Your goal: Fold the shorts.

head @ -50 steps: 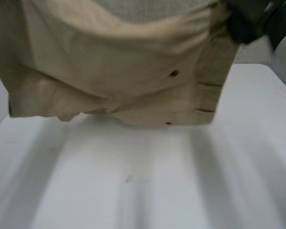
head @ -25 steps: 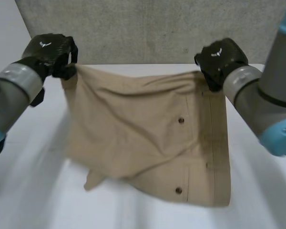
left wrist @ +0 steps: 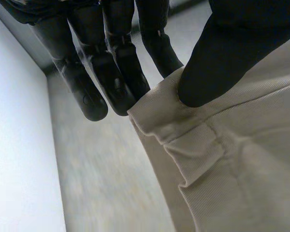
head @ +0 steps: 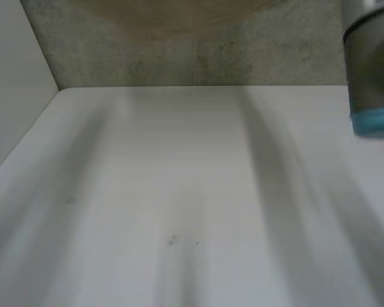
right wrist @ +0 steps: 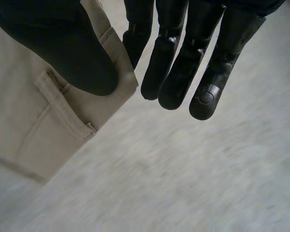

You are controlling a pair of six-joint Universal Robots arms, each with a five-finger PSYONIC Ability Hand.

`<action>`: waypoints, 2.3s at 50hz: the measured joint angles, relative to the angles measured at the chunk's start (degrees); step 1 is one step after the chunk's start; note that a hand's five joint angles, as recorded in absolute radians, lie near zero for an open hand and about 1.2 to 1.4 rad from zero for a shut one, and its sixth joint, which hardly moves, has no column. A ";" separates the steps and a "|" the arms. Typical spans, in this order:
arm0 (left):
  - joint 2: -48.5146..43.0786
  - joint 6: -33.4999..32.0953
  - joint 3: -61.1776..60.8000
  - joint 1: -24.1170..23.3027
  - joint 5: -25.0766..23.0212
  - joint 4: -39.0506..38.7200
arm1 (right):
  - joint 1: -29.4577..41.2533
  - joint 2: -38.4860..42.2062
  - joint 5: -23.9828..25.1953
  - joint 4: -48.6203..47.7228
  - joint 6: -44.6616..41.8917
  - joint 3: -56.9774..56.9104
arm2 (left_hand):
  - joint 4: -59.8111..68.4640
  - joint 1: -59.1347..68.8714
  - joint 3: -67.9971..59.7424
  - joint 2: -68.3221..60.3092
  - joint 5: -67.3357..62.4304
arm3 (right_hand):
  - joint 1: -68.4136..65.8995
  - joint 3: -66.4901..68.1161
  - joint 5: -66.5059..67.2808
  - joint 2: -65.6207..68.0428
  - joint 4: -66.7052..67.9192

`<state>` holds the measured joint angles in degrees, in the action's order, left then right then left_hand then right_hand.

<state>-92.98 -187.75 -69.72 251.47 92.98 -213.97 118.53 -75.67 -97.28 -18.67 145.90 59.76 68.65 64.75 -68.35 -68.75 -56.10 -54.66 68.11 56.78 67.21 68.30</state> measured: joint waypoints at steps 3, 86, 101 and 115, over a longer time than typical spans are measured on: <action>0.61 0.08 -2.40 0.10 -0.06 0.09 | -0.03 0.07 0.30 1.37 0.02 1.07 | 0.00 0.00 0.00 0.00 0.00 | 0.00 0.00 0.00 0.00 0.00; -39.26 -20.50 8.54 -2.42 -13.56 17.01 | -1.25 22.72 -2.88 9.16 -17.89 11.35 | 0.05 0.00 -0.03 -0.04 -0.49 | 0.00 0.00 0.47 0.00 0.01; -56.26 -20.28 22.67 -2.26 -18.62 5.64 | -1.32 32.94 -2.49 -12.43 -25.68 9.86 | -0.76 -0.28 0.72 0.75 0.01 | 0.87 -0.56 0.02 -0.55 -0.56; -50.72 -20.39 13.91 -3.86 -16.58 -8.12 | -2.53 26.49 -4.83 -15.67 -15.43 10.86 | -56.92 -53.70 56.10 57.25 53.48 | 43.09 -55.89 -53.27 -54.75 -54.97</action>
<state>-143.69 -208.14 -55.81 247.61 76.39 -222.09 116.00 -49.18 -102.11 -34.33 130.47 70.62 11.73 11.06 -12.25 -11.50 -2.61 -11.58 12.22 3.51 12.46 13.34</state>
